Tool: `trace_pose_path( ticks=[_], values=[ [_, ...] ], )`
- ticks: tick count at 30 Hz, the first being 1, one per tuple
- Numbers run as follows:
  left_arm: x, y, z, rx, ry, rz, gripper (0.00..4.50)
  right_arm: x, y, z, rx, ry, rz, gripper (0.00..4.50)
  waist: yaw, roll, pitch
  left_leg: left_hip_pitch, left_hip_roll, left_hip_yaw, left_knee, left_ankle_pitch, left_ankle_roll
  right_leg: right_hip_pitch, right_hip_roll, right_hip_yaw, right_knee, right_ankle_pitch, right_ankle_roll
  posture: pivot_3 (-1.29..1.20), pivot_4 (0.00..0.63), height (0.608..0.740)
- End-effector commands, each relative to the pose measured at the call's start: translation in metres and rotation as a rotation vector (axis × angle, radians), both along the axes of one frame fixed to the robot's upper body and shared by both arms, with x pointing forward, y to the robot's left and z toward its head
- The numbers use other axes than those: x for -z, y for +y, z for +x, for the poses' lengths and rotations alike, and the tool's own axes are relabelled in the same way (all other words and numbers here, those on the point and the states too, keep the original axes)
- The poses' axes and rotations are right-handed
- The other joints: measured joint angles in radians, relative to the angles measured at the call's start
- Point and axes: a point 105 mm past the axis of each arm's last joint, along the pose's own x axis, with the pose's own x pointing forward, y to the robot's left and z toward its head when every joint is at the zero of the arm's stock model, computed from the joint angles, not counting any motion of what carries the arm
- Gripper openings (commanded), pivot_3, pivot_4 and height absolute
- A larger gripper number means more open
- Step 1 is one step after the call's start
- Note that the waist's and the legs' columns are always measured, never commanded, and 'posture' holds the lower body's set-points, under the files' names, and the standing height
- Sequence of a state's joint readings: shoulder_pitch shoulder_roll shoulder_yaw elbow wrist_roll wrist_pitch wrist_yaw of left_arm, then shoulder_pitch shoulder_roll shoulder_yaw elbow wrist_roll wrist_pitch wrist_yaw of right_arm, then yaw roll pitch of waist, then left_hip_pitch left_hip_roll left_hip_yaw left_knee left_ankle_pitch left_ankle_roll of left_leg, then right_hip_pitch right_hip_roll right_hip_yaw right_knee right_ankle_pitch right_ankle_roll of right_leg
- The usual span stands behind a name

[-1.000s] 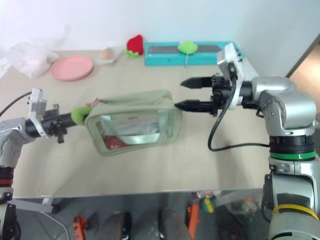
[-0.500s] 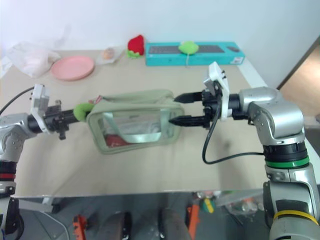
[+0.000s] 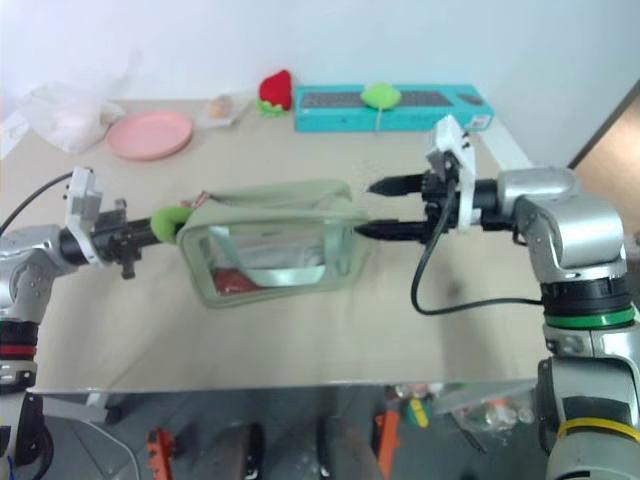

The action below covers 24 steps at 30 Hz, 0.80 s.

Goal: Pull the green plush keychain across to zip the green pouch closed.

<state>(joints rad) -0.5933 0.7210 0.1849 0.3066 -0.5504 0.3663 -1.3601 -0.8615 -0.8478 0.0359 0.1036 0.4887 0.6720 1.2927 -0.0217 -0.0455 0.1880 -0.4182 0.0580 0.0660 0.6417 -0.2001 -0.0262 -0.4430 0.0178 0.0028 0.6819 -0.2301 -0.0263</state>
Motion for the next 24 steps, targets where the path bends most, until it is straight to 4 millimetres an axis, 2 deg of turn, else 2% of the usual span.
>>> trace_pose_path(
  ticks=[1, 7, 17, 24],
  values=[
    [-0.01, -0.001, -0.001, 0.007, -0.046, -0.006, 0.42, -0.007, 0.0, -0.004, -0.019, -0.046, -0.015, 4.5, 0.0, 0.0, 0.0, 0.0, 0.0, 0.0, 0.0, 0.0, 0.0, 0.0, 0.0, 0.0, 0.0, 0.0, 0.0, 0.0, 0.15, 0.74],
    [-0.009, -0.002, 0.002, -0.015, -0.064, 0.012, 0.42, 0.004, 0.011, -0.003, -0.04, -0.03, -0.016, 4.5, 0.0, 0.0, 0.0, 0.0, 0.0, 0.0, 0.001, 0.0, 0.0, 0.0, 0.0, 0.0, 0.0, 0.0, 0.0, 0.0, 0.15, 0.74],
    [-0.012, -0.003, 0.006, -0.032, -0.078, 0.002, 0.42, 0.002, 0.012, -0.002, -0.042, -0.033, -0.006, 4.5, 0.0, 0.0, 0.0, -0.001, 0.0, -0.001, 0.001, 0.0, 0.0, 0.0, -0.001, -0.001, 0.0, 0.0, 0.0, 0.0, 0.15, 0.74],
    [-0.017, -0.005, 0.007, -0.025, -0.083, -0.019, 0.42, 0.01, 0.014, -0.006, -0.066, -0.002, -0.001, 4.5, 0.0, 0.0, 0.0, -0.001, 0.0, -0.001, 0.002, 0.0, 0.0, 0.0, -0.001, -0.001, 0.0, 0.0, 0.0, 0.0, 0.15, 0.74]
  ],
)
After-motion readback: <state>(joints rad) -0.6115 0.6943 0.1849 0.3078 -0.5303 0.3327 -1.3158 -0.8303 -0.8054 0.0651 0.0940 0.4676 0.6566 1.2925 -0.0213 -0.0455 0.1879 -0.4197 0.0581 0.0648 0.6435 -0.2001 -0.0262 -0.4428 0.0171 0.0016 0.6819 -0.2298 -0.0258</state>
